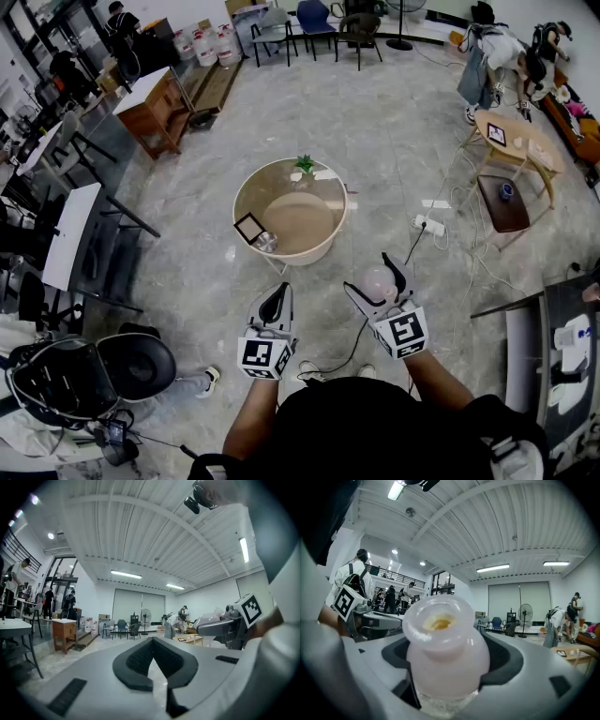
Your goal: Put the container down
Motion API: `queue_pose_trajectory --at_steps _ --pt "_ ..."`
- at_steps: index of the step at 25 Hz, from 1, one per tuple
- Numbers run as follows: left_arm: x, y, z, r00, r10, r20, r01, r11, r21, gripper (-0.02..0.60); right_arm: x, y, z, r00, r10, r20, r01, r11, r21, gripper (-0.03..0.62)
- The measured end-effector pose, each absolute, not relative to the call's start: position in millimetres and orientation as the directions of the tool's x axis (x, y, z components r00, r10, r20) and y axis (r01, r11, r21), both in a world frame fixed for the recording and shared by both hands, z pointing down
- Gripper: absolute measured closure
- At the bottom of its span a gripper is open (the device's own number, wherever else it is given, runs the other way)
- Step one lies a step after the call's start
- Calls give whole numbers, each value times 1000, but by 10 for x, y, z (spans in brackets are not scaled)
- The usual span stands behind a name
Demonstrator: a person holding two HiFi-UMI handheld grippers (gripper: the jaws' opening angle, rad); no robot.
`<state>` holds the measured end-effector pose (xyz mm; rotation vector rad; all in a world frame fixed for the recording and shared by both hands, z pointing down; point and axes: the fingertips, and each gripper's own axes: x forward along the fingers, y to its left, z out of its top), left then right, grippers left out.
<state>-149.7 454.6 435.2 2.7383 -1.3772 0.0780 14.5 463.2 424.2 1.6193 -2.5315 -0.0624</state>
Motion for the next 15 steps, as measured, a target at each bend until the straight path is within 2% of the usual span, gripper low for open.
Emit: queue_pose_trajectory --at_steps 15 --pt "-1763 4595 4481 625 -777 77 -781 -621 66 583 -105 4654 4154 -390 -920 43 -915 392 91 186"
